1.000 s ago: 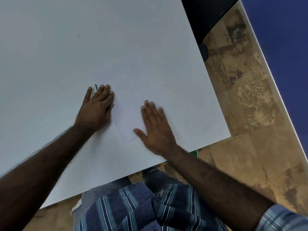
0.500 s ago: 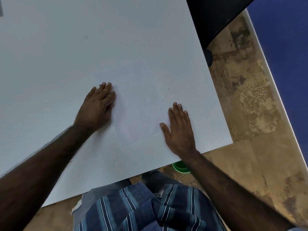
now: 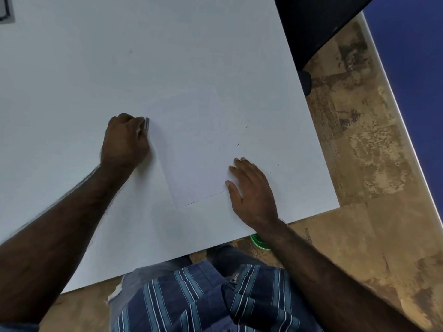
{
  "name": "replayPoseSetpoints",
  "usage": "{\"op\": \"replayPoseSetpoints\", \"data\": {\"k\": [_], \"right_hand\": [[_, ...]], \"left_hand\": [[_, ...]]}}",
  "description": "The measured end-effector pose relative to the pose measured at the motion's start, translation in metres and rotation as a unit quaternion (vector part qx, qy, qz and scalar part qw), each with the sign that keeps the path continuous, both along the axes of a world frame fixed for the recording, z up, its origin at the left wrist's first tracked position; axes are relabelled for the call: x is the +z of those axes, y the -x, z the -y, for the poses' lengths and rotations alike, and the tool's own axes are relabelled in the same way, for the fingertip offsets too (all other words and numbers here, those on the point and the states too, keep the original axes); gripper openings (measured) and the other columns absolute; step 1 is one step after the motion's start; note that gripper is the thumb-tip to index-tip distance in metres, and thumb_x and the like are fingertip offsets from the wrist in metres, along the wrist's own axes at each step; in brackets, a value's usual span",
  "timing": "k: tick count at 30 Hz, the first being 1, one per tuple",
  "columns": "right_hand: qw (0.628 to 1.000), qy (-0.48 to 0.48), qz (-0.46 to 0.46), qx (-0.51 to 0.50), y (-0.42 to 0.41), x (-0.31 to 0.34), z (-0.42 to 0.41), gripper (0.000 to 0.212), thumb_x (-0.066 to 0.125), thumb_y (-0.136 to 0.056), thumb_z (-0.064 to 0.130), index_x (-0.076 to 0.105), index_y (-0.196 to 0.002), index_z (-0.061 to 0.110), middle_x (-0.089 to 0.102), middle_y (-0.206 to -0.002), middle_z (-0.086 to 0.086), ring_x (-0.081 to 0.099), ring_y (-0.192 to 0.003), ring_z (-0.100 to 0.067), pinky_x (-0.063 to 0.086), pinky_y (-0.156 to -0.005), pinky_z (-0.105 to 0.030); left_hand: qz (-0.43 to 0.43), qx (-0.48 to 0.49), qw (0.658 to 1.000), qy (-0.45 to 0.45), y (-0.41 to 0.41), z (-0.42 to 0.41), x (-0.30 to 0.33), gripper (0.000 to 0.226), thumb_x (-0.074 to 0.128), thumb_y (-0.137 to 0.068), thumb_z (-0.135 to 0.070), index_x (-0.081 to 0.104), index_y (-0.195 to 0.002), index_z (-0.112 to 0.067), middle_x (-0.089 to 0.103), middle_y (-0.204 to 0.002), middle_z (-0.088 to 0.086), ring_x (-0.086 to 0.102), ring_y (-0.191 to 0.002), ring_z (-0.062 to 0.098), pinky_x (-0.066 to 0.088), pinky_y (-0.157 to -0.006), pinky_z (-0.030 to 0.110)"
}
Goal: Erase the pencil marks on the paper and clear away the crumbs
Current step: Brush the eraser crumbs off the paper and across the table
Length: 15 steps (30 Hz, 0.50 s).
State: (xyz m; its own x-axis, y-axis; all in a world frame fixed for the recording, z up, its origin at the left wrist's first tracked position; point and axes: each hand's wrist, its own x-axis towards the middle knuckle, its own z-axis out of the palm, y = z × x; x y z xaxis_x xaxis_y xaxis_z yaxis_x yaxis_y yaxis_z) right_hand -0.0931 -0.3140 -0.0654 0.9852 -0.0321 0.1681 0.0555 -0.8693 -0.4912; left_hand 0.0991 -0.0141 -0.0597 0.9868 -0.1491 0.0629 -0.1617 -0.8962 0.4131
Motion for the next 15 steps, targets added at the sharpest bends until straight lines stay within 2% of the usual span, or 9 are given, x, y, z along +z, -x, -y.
{"op": "replayPoseSetpoints", "data": {"k": [3, 6, 9, 12, 15], "right_hand": [[0.999, -0.027, -0.009, -0.017, -0.002, 0.005, -0.001, 0.037, 0.069, -0.104, 0.025, 0.070, -0.137, 0.007, 0.064, -0.148, -0.007, 0.056, -0.141, -0.021, 0.045, -0.120, -0.040], [0.999, -0.044, -0.029, -0.014, -0.004, 0.009, -0.005, 0.037, 0.070, -0.104, 0.026, 0.071, -0.136, 0.009, 0.066, -0.145, -0.004, 0.059, -0.137, -0.018, 0.046, -0.118, -0.036], [0.997, -0.066, -0.044, -0.011, -0.007, 0.012, -0.010, 0.036, 0.070, -0.103, 0.026, 0.071, -0.135, 0.010, 0.068, -0.142, -0.003, 0.061, -0.134, -0.017, 0.049, -0.116, -0.035], [0.994, -0.094, -0.047, -0.018, -0.009, 0.014, -0.011, 0.034, 0.070, -0.103, 0.026, 0.072, -0.134, 0.011, 0.070, -0.138, -0.001, 0.063, -0.130, -0.016, 0.051, -0.113, -0.036], [0.989, -0.132, -0.051, -0.052, -0.013, 0.021, -0.014, 0.032, 0.071, -0.103, 0.026, 0.073, -0.132, 0.012, 0.073, -0.133, 0.001, 0.065, -0.125, -0.014, 0.052, -0.111, -0.030]], "left_hand": [[-0.022, 0.007, 1.000, -0.001, -0.001, 0.003, 0.004, 0.021, 0.060, -0.093, -0.028, 0.061, -0.081, -0.011, 0.059, -0.081, 0.010, 0.057, -0.080, 0.036, 0.043, -0.077, 0.038], [-0.033, 0.026, 0.999, 0.005, -0.004, 0.008, 0.006, 0.027, 0.062, -0.090, -0.036, 0.056, -0.075, -0.015, 0.057, -0.074, 0.006, 0.056, -0.077, 0.032, 0.042, -0.073, 0.036], [-0.038, 0.068, 0.997, 0.022, -0.010, 0.011, 0.005, 0.024, 0.058, -0.095, -0.033, 0.070, -0.098, -0.012, 0.069, -0.087, 0.011, 0.063, -0.087, 0.033, 0.049, -0.075, 0.039], [-0.060, 0.096, 0.993, 0.030, -0.012, 0.015, 0.004, 0.030, 0.058, -0.098, -0.032, 0.068, -0.120, -0.015, 0.072, -0.098, 0.008, 0.065, -0.101, 0.030, 0.048, -0.083, 0.037], [-0.060, 0.108, 0.991, 0.054, -0.010, 0.021, 0.013, 0.035, 0.061, -0.096, -0.033, 0.065, -0.127, -0.016, 0.072, -0.097, 0.005, 0.066, -0.095, 0.027, 0.047, -0.081, 0.033]]}}
